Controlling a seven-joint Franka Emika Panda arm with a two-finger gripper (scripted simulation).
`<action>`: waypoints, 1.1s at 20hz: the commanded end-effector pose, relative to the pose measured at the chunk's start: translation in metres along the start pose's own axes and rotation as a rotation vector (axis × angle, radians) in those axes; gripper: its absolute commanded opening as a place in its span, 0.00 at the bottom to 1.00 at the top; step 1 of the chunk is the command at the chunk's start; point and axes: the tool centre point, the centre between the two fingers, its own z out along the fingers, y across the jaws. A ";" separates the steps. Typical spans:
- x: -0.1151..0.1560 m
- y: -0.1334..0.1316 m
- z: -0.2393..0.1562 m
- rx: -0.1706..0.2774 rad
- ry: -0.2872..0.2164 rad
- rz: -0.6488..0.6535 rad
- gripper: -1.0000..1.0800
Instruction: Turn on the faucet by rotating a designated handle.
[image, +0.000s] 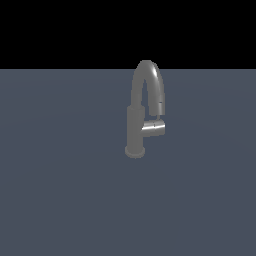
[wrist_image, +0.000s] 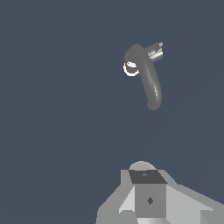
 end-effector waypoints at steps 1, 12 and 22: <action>0.015 0.001 0.001 0.029 -0.037 0.030 0.00; 0.078 0.013 0.014 0.161 -0.204 0.164 0.00; 0.133 0.029 0.037 0.288 -0.363 0.289 0.00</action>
